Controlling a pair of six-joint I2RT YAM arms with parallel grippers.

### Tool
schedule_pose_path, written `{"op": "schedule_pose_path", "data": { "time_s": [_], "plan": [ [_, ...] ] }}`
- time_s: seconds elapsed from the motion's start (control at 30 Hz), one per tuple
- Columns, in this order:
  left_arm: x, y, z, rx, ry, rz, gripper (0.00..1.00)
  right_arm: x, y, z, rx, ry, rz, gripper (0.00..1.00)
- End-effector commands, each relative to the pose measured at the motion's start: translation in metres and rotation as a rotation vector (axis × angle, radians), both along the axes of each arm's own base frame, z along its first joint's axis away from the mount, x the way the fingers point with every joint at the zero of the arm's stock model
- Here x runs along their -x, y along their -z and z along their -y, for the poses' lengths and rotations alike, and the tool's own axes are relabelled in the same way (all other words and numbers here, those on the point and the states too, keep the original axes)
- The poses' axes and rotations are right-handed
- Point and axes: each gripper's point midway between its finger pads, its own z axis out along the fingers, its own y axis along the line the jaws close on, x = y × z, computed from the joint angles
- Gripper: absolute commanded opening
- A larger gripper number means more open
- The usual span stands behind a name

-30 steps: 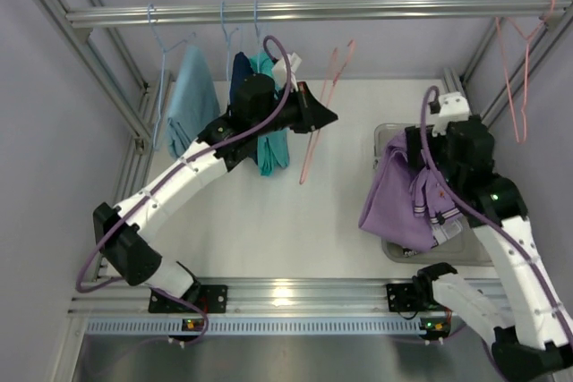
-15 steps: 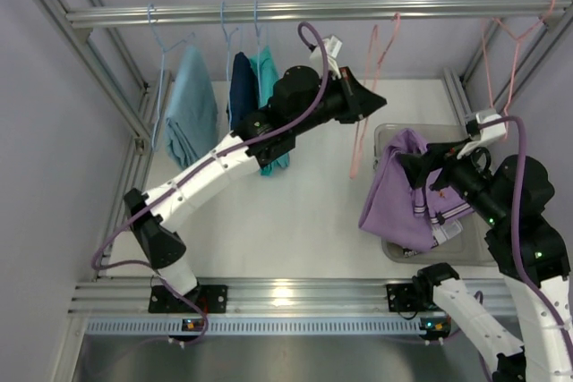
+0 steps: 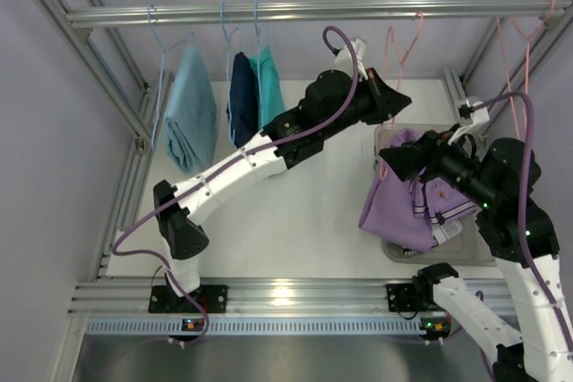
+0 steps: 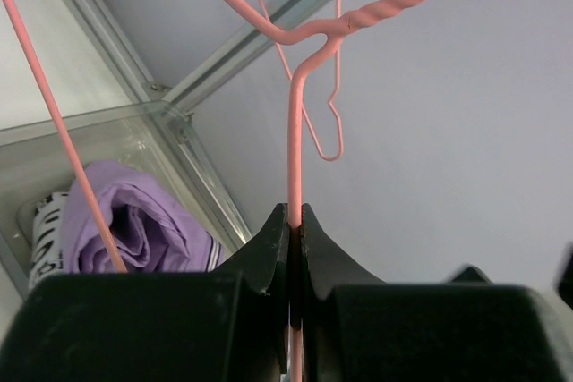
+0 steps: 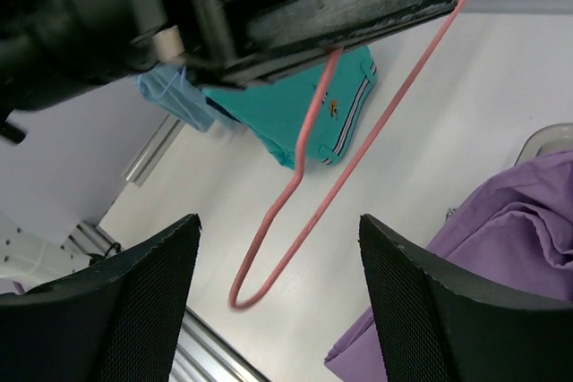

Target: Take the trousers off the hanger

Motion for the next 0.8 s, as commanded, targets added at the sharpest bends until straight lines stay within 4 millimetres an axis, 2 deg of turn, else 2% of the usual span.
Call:
{"op": "schedule_pose_path", "data": {
  "time_s": [0.0, 0.1, 0.17, 0.2, 0.3, 0.33, 0.4, 0.5, 0.6, 0.7, 0.73, 0.77],
  "plan": [
    [0.023, -0.048, 0.003, 0.106, 0.024, 0.077, 0.0, -0.03, -0.006, -0.002, -0.071, 0.062, -0.05, 0.7],
    [0.032, -0.047, 0.008, 0.096, 0.04, 0.088, 0.0, -0.046, -0.005, -0.001, -0.074, 0.095, -0.053, 0.61],
    [0.039, -0.049, 0.011, 0.097, 0.052, 0.095, 0.0, -0.057, -0.004, 0.002, -0.063, 0.13, -0.058, 0.51],
    [0.04, -0.049, 0.012, 0.095, 0.051, 0.102, 0.0, -0.059, -0.01, 0.003, -0.063, 0.138, -0.042, 0.48],
    [0.044, -0.049, 0.015, 0.089, 0.057, 0.113, 0.0, -0.064, -0.016, 0.006, -0.055, 0.157, -0.024, 0.28],
    [0.044, -0.048, 0.016, 0.085, 0.055, 0.116, 0.0, -0.066, -0.015, 0.008, -0.047, 0.17, -0.032, 0.12],
    [0.041, -0.045, 0.017, 0.071, 0.042, 0.123, 0.0, -0.063, -0.013, 0.013, -0.03, 0.192, -0.04, 0.0],
    [0.035, -0.039, 0.014, 0.038, 0.008, 0.132, 0.0, -0.058, -0.014, 0.024, -0.008, 0.242, -0.029, 0.0],
    [0.034, -0.034, 0.014, 0.017, 0.007, 0.14, 0.06, -0.05, -0.009, 0.036, 0.026, 0.291, -0.04, 0.0],
    [0.037, -0.036, 0.013, 0.019, 0.024, 0.152, 0.39, -0.044, -0.001, 0.05, 0.076, 0.342, -0.054, 0.0],
    [0.04, -0.037, 0.013, 0.022, 0.038, 0.16, 0.62, -0.041, 0.002, 0.055, 0.097, 0.362, -0.056, 0.0],
    [0.04, -0.036, 0.013, 0.019, 0.039, 0.159, 0.7, -0.04, 0.003, 0.057, 0.101, 0.368, -0.06, 0.0]
  ]
}}
